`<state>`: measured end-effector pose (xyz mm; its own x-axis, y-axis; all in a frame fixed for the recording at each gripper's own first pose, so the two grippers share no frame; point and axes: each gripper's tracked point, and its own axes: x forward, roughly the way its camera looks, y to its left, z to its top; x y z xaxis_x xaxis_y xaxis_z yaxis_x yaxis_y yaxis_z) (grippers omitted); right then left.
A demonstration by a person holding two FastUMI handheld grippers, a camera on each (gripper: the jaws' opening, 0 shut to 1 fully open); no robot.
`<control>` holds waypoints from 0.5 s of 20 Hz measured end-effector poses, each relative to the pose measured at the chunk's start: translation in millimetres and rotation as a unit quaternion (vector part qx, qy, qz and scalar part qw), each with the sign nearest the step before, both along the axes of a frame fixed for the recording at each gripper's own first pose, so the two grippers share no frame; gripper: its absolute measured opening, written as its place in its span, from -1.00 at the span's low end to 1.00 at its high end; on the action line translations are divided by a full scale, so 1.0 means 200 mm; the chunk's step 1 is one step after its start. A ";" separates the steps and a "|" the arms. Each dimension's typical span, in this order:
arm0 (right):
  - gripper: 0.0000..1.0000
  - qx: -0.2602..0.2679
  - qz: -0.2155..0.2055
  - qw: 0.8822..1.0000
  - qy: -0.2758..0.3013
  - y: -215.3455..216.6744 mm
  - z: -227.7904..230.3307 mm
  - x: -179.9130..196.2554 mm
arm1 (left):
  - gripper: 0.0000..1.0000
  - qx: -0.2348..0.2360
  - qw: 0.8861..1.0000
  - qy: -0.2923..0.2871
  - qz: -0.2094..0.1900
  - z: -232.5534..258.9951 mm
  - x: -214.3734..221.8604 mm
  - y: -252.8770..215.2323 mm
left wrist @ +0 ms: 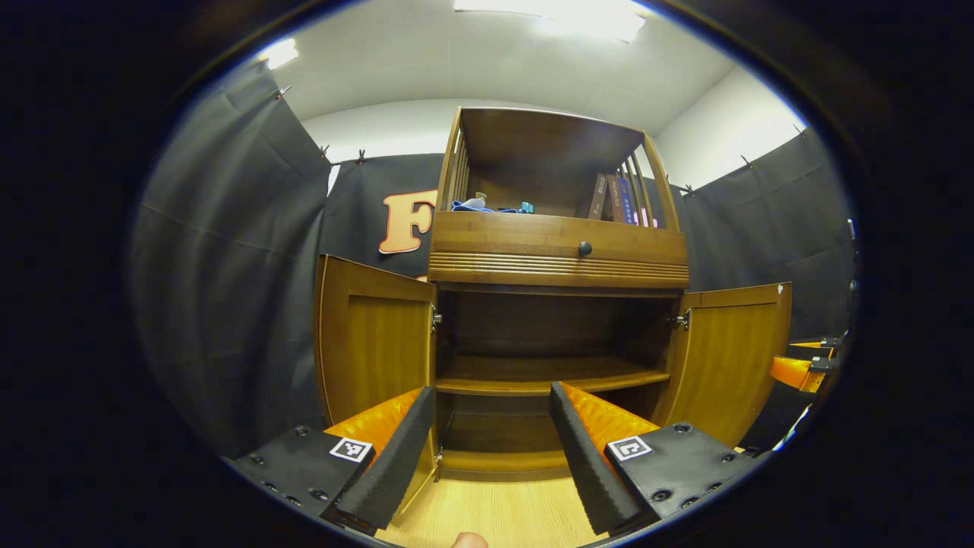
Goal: Open the right door of the double-door shoe cabinet with the right hand, and open the left door with the left hand.
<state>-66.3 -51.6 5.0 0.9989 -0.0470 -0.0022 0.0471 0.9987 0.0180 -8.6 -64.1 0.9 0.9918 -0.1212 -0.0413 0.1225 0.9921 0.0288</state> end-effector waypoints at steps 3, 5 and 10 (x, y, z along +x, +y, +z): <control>0.78 0.005 -0.003 1.000 0.002 -0.02 -0.02 0.01 | 0.99 0.004 1.000 0.005 -0.004 -0.02 0.03 -0.03; 0.78 0.009 -0.002 1.000 0.004 -0.02 -0.03 0.01 | 0.99 -0.005 1.000 0.008 -0.008 -0.04 0.05 -0.05; 0.90 0.009 -0.001 1.000 0.005 -0.02 -0.06 0.01 | 0.97 0.003 1.000 0.014 0.003 -0.10 0.06 -0.04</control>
